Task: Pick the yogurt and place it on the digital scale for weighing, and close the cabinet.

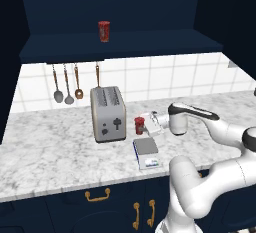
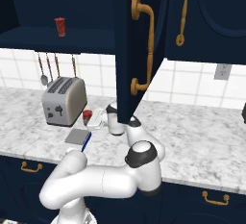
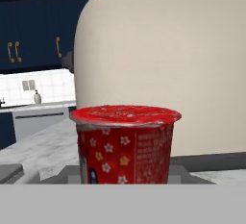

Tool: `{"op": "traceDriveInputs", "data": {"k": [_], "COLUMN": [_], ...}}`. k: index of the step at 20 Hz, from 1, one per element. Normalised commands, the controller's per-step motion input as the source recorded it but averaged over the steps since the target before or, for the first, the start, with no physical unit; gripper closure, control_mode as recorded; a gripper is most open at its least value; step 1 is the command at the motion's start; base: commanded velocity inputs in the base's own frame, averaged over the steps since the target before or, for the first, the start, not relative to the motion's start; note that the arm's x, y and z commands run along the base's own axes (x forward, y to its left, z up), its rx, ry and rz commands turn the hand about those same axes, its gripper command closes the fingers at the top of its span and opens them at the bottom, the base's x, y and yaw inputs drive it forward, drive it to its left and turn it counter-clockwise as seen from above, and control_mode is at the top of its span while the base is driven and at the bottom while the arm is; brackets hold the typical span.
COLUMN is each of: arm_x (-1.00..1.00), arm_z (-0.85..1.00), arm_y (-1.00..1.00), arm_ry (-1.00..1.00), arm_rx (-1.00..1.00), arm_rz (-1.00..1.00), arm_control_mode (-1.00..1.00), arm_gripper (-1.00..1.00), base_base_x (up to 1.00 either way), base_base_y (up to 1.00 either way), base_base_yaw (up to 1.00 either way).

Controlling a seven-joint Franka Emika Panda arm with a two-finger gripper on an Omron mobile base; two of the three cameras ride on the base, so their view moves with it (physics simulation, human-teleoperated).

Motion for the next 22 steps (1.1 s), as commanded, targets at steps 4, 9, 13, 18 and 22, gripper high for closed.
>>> {"op": "traceDriveInputs", "data": {"k": [4,9,13,18,22], "arm_x": [-0.16,-0.14,-0.15,-0.44,-0.74], "arm_z": [-0.1,-0.02,0.24,0.07,-0.03], "arm_y": [0.0,0.0,0.0,0.0,0.03], "arm_ry": [-0.09,0.0,0.0,0.0,-0.02], "arm_rx": [0.0,0.0,0.0,0.0,-0.02], "arm_rz": [0.0,0.0,0.02,0.03,0.11], "arm_control_mode": [-1.0,-1.0,-1.0,-1.0,-1.0], "arm_gripper": [1.0,1.0,1.0,1.0,1.0], "base_base_x": [0.0,0.0,0.0,0.0,0.0], "base_base_y": [0.0,0.0,0.0,0.0,0.0], "base_base_yaw": [0.0,0.0,0.0,0.0,0.0]}}
